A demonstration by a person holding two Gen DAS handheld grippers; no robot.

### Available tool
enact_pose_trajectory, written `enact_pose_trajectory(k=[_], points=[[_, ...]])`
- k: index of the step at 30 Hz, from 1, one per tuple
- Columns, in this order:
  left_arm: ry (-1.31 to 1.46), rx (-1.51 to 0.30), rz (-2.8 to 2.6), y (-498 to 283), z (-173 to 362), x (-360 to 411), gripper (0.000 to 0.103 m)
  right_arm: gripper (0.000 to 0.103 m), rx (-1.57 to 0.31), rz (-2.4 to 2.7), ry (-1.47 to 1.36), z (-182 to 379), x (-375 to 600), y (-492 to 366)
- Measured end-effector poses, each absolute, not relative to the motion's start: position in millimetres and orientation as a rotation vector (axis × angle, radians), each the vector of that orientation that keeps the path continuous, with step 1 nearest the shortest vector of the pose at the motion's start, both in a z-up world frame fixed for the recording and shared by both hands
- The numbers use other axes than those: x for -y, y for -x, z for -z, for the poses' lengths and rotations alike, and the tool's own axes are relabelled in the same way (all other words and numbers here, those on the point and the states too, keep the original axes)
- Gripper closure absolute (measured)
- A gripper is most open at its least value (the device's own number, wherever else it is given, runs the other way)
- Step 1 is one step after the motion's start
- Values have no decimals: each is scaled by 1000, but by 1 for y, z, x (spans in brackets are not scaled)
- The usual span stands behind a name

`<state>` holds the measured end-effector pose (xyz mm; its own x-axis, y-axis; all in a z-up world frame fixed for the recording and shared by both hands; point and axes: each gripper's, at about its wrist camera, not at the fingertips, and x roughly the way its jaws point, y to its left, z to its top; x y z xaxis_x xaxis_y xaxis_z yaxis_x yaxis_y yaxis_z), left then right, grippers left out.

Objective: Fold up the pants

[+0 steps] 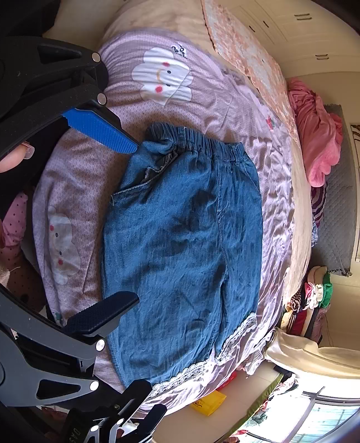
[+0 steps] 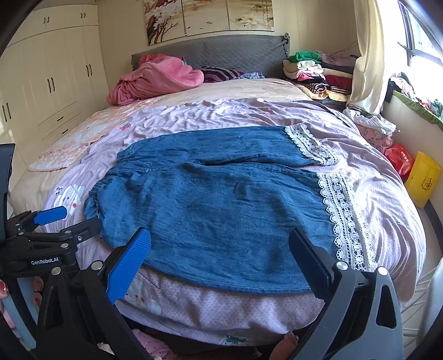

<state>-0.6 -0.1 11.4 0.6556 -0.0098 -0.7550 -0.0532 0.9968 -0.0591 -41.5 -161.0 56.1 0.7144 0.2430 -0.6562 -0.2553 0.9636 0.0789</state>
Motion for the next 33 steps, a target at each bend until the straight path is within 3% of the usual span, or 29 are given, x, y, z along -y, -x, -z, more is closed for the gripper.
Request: enact_pose_trajectory(k=[16,33], points=[[81,-856,-32,-4,-9,-5,9,4,-739,-306,7,-55,158,29],[116,-888,-75,-55,-3,-38,9,4,-777,-371,12,-62,142,-43]])
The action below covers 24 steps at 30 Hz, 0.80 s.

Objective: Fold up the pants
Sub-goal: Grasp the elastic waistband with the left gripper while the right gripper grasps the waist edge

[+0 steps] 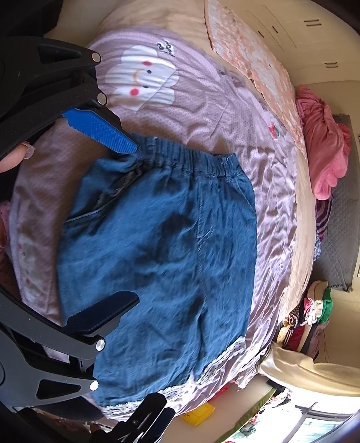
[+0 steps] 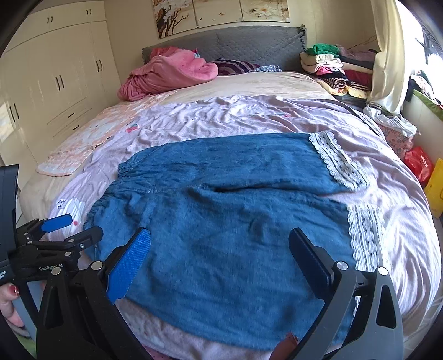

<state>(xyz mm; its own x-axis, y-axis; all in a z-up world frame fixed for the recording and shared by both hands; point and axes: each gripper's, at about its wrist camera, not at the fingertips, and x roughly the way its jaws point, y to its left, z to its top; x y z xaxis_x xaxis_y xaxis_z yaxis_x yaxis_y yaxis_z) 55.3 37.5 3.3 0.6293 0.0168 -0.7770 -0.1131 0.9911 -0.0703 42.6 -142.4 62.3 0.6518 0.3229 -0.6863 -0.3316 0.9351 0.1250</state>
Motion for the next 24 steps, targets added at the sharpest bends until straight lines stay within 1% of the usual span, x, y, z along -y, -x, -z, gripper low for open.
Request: enact_pose_trajectory(k=[5,10,14,21,23,24], points=[[118,-903,-90,-85,-2,-59,9,4,-778,-403,31,-69,133,-77],[133,-903,-115,-122,-4,-92,9,4,-818,-457,53,-69,119,-123],[133,-914,-109,-155,-4,-115,9,4,-825,-477,114,-67,101,-152],[111,-954,-61,-209,11,-135,9,4,-850,-508,177,-55,79,-203],[90,-965,-62,-222,18,-140,14,4,-858,-513,191,-51,74,-215],[90,-973,-62,-228,21,-141,26,4,-868,-531,201,-48,70,-224]])
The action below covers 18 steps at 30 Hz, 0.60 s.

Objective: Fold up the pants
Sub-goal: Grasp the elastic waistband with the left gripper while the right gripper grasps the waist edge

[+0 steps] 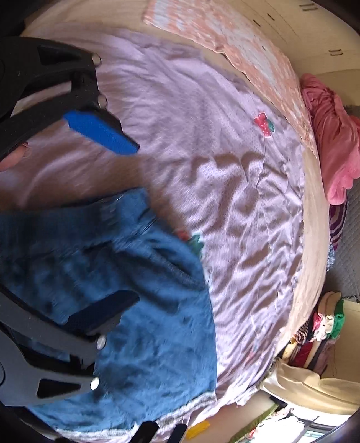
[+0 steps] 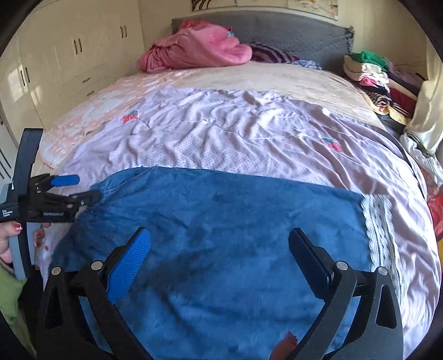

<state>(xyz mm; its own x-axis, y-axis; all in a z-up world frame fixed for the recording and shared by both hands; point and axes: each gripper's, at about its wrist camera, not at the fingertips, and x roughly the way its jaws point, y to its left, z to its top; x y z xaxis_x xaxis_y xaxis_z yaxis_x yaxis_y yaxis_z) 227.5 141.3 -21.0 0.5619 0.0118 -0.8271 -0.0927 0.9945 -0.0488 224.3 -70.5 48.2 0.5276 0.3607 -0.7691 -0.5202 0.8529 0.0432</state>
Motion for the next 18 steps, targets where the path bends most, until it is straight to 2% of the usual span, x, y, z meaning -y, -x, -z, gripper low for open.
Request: enact_pose_trajectory(k=[1,2,5,6,7,10,16,18], points=[[94,-986,-50,-232,25,-143,43,4,-873,-541,207,-46,68,-231],[105,-996,-34,-238,29,-144,49,4,-883,-538,228,-43,63,-241],[37,-1001,-23,-247,36,-137,60,4,-898,-551,256,-38,55,-260],[16,-1005,-25,-250,38,-136,69,4,-905,-567,279,-35,49,-269],[8,-1008,-23,-253,39,-136,73,4,-908,-583,295,-33,44,-276],[35,-990,6,-254,35,-140,78,4,-931,-632,326,-26,31,-294],[31,-899,83,-238,14,-136,78,5,-965,-734,470,1,-1,-324],[27,-884,91,-236,9,-135,78,10,-960,-754,519,8,-11,-329]])
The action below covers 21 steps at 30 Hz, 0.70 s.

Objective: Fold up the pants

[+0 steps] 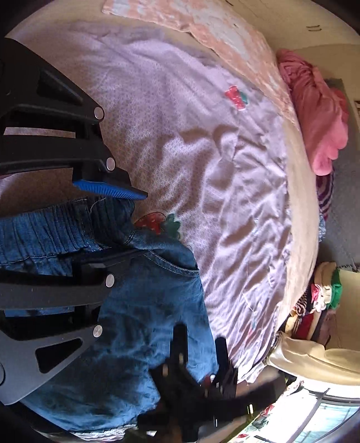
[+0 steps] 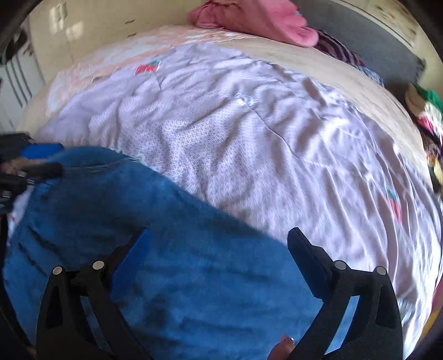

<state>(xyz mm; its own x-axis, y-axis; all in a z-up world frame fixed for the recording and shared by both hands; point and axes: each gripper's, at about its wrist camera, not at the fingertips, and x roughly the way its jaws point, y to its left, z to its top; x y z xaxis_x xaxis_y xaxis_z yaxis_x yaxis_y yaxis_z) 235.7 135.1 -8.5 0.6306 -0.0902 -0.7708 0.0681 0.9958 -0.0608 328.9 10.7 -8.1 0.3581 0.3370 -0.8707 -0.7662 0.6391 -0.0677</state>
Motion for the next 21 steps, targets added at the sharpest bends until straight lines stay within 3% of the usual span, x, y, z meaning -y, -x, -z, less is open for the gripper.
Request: enact_pose_trajectory(k=[1,2,4,6,9,21], points=[[22,-878,96,-234,6,-134,78,17,-961,-771,544,12,-16,-331],[21,-874,99,-233,4,-134,78,30,-961,-782,585,17,-23,-332],[30,-869,117,-231,1,-134,78,42,-990,-799,607,25,-29,-335],[29,-868,120,-230,0,-132,78,75,-995,-847,582,24,-33,-332],[24,-866,108,-228,-1,-131,78,98,-961,-865,566,12,-32,-320],[0,-789,97,-196,-31,-120,78,99,-813,-848,356,-59,25,-252]])
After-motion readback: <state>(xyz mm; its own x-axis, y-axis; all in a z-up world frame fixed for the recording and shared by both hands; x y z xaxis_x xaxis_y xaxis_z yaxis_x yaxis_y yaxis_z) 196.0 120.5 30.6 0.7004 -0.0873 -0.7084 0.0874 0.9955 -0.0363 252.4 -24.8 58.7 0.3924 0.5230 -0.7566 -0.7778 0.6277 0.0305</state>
